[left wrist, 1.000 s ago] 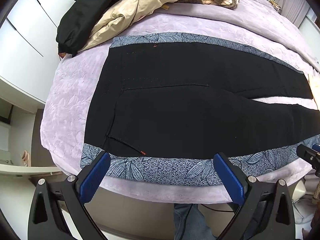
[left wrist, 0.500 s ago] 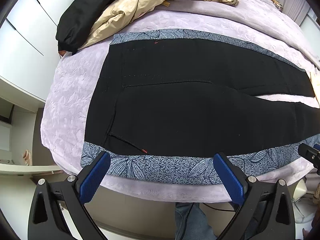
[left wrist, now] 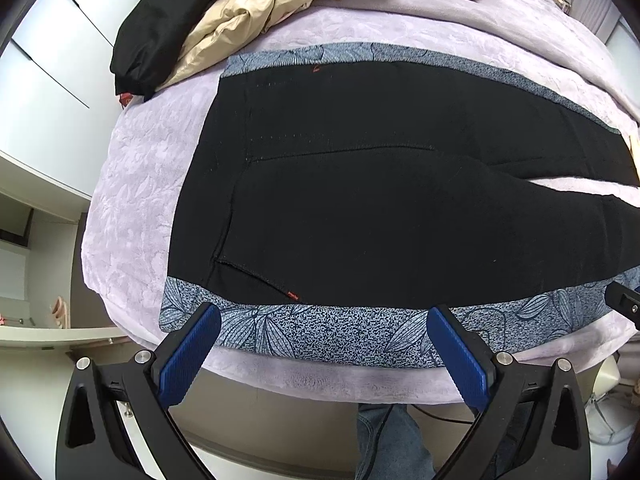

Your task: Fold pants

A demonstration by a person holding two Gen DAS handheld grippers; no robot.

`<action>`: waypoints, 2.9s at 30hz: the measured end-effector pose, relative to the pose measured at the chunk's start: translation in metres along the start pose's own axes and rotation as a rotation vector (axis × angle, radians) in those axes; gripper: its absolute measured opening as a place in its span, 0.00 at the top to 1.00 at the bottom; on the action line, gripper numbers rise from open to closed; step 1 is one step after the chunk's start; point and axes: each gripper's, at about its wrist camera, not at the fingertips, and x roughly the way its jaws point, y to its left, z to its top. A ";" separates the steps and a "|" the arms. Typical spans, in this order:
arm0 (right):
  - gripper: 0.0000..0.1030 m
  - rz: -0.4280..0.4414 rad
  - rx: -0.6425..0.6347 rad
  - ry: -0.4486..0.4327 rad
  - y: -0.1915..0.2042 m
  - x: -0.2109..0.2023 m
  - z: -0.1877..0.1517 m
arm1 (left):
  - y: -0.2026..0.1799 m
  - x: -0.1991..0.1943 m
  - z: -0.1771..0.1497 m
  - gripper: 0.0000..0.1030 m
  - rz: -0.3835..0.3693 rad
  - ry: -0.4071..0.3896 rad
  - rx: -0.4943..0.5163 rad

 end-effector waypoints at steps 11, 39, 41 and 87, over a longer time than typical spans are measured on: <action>0.00 -0.001 0.010 0.017 -0.004 0.012 0.002 | 0.003 0.016 -0.003 0.00 -0.011 0.029 -0.009; 0.40 0.724 0.259 0.196 -0.030 0.103 -0.055 | 0.071 0.056 -0.038 0.17 -0.339 0.059 -0.277; 0.42 0.724 0.267 0.203 -0.031 0.109 -0.058 | 0.072 0.056 -0.041 0.17 -0.341 0.069 -0.281; 0.94 0.798 0.105 -0.033 0.027 0.086 0.192 | 0.100 0.039 0.174 0.54 -0.361 -0.339 -0.349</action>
